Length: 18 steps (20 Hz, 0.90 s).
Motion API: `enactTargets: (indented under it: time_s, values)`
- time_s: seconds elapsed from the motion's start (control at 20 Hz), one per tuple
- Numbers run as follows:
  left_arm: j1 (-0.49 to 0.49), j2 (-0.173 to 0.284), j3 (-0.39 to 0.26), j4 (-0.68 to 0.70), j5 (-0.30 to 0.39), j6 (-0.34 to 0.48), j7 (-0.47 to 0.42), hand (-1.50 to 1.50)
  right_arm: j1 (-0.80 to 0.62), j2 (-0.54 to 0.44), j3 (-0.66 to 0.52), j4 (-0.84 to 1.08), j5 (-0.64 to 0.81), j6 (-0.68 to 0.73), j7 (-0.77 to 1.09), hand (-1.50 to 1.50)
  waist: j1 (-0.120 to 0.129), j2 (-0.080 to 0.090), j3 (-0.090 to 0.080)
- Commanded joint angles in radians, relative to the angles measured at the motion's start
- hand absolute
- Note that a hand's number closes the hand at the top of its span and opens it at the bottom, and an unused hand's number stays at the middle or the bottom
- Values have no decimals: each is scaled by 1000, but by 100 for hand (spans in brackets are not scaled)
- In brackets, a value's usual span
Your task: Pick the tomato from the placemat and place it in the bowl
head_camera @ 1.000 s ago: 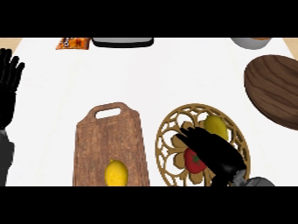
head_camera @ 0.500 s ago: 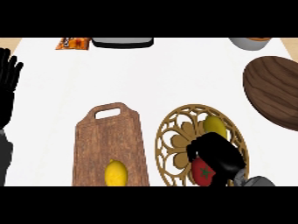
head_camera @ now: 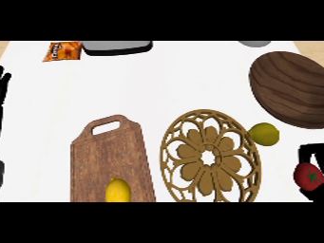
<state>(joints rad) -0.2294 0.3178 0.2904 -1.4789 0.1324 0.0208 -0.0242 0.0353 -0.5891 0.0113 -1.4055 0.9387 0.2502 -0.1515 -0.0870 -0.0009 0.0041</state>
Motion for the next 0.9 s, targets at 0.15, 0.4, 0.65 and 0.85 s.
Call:
enactTargets:
  time_s: [0.15,0.4,0.65,0.85]
  values:
    - [25,3,17,-7,24,-16,-4,0,41,-265,-379,307,-157,-40,-153,150,9,6,8]
    - [2,-7,-8,-23,17,-14,12,0,13,-418,-550,530,-206,-117,-295,150,47,8,9]
    - [-1,8,-13,-37,28,-41,21,0,-13,-540,-663,726,-296,-105,-540,150,76,3,6]
    - [9,-3,-22,-28,35,-54,20,0,-45,-614,-740,832,-361,-89,-718,150,85,3,4]
